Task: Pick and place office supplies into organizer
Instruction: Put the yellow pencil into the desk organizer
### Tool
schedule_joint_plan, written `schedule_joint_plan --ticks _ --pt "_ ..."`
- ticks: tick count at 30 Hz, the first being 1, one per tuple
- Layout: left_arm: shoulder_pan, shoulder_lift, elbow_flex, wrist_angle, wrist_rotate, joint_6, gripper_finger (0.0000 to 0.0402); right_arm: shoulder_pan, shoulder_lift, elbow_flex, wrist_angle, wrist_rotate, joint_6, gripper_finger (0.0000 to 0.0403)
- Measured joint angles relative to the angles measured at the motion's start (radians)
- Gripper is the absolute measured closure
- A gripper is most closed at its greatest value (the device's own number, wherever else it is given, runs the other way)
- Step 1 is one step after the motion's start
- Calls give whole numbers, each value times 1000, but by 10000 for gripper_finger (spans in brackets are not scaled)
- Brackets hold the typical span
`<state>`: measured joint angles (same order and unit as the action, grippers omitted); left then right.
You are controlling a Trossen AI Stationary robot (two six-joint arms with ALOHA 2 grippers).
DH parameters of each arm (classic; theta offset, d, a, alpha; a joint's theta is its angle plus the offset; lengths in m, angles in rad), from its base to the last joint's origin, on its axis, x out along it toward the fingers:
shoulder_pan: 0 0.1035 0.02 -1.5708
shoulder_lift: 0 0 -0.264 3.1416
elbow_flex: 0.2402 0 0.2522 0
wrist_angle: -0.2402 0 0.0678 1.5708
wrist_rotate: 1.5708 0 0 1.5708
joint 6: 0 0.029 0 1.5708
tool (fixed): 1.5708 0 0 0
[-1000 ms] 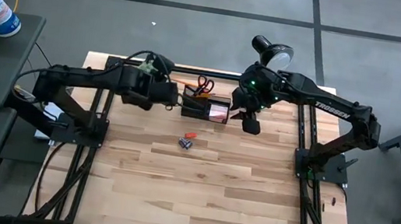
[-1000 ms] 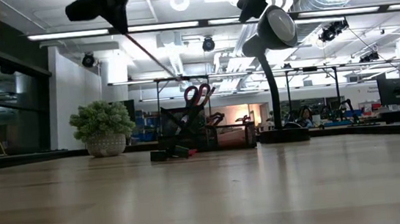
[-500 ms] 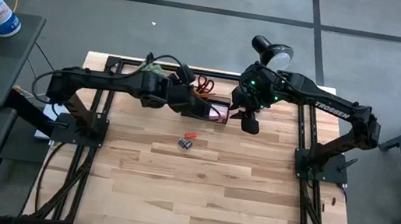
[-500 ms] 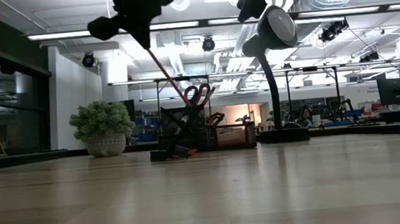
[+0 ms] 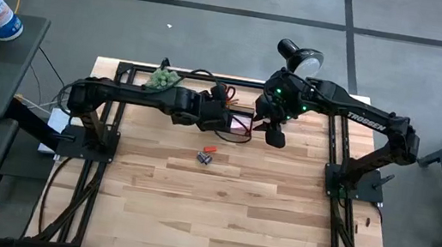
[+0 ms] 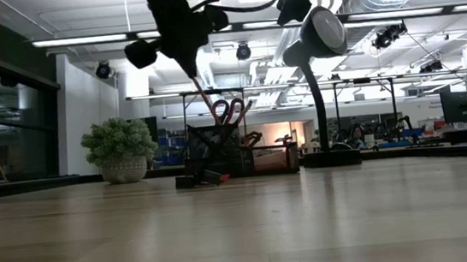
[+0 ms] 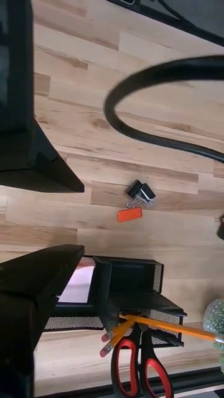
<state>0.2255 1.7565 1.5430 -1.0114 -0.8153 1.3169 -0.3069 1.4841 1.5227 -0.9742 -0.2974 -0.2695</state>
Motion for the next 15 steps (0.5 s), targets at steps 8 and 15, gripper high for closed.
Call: schedule_joint_plan --ticks 8,15 --pt "35 11 0 52 62 47 400 0 0 0 1 0 0 263" --pt "75 11 0 35 73 64 362 0 0 0 0 -1 0 263"
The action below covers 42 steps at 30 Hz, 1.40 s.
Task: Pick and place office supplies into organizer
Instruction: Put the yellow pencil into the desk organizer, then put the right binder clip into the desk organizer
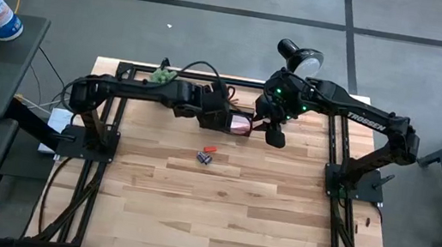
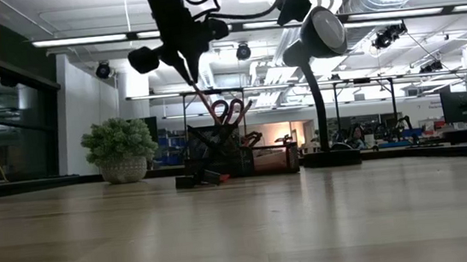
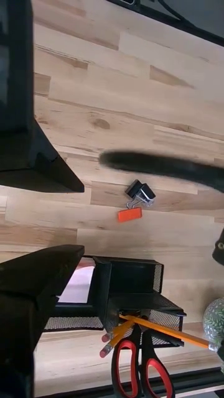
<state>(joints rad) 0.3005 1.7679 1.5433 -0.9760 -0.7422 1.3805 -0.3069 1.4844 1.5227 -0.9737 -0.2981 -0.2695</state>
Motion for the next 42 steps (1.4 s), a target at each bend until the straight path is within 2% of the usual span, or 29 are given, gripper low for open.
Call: schedule_joint_plan --ticks 9,13,17,23,26,28,30,33,35,37,39,42 --pt "16 0 0 4 -16 3 295 0 0 0 0 0 0 263" --pt "16 0 0 7 -86 3 275 0 0 0 0 0 0 263" --pt "16 -24 0 -39 -166 -1 264 0 0 0 0 0 0 263" --pt "14 -115 0 -92 -186 -108 265 0 0 0 -1 0 0 263" --pt "13 -180 0 -107 -204 -237 270 0 0 0 -1 0 1 263" --pt "3 -225 1 -128 -182 -411 272 0 0 0 -1 0 9 263" --pt "-1 -264 1 -153 -92 -621 274 0 0 0 -1 0 27 263" --pt "-2 -308 1 -150 123 -930 275 0 0 0 -1 0 47 263" --pt "-24 -314 1 -128 229 -1071 275 1 0 0 -1 0 58 263" --pt "-76 -310 -1 -112 230 -1124 279 6 0 0 -2 0 62 263" --pt "-154 -299 -24 -50 171 -1152 284 16 0 0 -3 0 63 263" --pt "-257 -291 -117 50 147 -1195 293 40 0 0 -13 1 62 263"
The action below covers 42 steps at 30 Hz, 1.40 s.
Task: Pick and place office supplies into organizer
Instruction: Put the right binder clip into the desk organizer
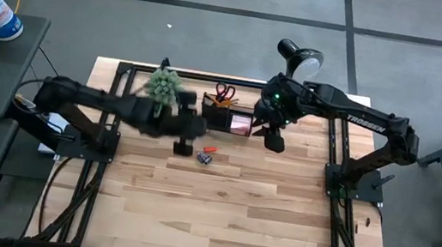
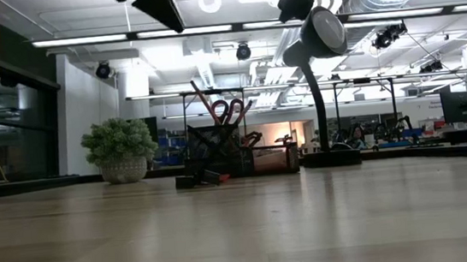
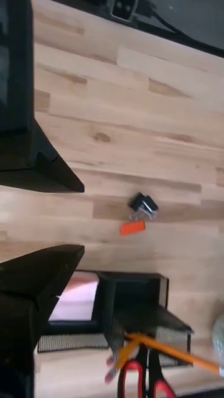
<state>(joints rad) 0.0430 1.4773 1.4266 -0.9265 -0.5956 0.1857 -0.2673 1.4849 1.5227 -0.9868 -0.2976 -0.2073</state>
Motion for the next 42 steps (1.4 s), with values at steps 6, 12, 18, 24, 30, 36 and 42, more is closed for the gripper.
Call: schedule_joint_plan --ticks 6,12,18,24,30,36,42 --pt "-152 -3 -261 167 -15 -233 309 34 0 0 -23 8 45 263" --pt "-275 -3 -407 321 -16 -368 320 83 8 0 22 -1 124 263" --pt "-355 -4 -445 364 -90 -397 329 153 79 0 41 4 145 263" --pt "-335 -4 -492 379 -64 -308 328 183 141 0 51 19 149 263" --pt "-325 -4 -519 381 1 -320 332 237 182 0 184 38 184 263" --pt "-358 -11 -527 370 8 -335 332 290 242 0 205 125 165 263" --pt "-422 -11 -527 341 3 -426 332 267 295 0 220 116 147 263"
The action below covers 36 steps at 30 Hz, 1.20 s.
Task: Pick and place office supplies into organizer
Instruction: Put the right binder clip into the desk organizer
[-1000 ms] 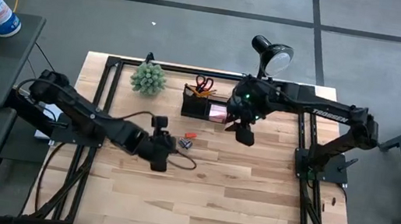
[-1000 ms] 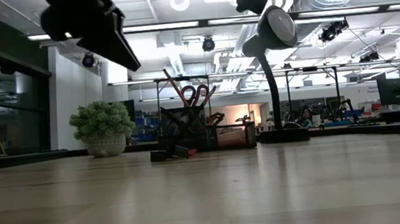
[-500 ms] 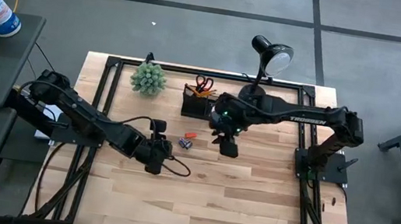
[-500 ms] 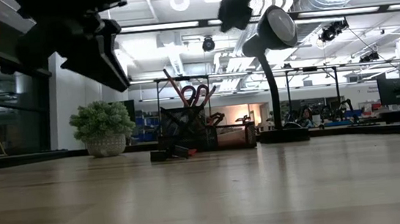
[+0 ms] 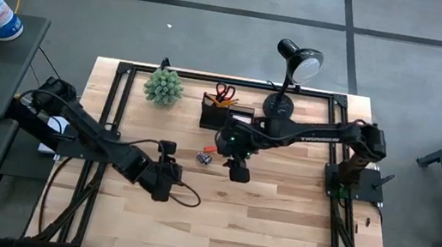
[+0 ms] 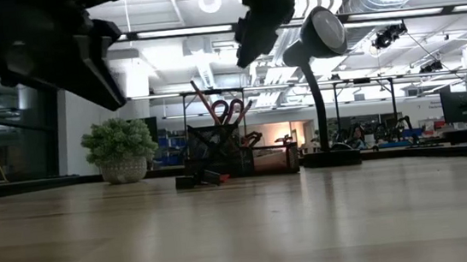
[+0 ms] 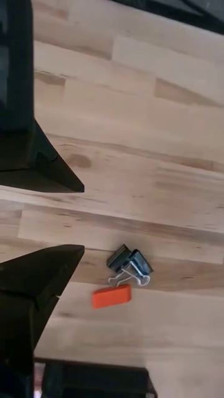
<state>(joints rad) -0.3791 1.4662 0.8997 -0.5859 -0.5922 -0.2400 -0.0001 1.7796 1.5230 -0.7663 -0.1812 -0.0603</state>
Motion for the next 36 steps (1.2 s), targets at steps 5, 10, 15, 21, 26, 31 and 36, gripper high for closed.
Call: schedule_joint_plan --ticks 5,10,15,21,26,31,36 --pt "-44 -2 0 -43 -3 -107 332 -29 43 0 63 -80 -54 263" --pt "-86 -38 0 -82 -2 -232 332 -33 117 -1 89 -125 -218 263" --pt "-100 -100 0 -72 -3 -290 332 -33 181 -2 117 -141 -392 263" --pt "-98 -189 0 -69 -46 -341 332 -52 213 -2 213 -138 -495 263" --pt "-99 -243 0 -65 -133 -324 332 -69 247 -2 258 -139 -591 263" --pt "-99 -290 0 -66 -190 -261 332 -72 306 -2 254 -61 -611 263" --pt "-99 -344 0 -67 -121 -205 332 -55 313 3 255 64 -573 263"
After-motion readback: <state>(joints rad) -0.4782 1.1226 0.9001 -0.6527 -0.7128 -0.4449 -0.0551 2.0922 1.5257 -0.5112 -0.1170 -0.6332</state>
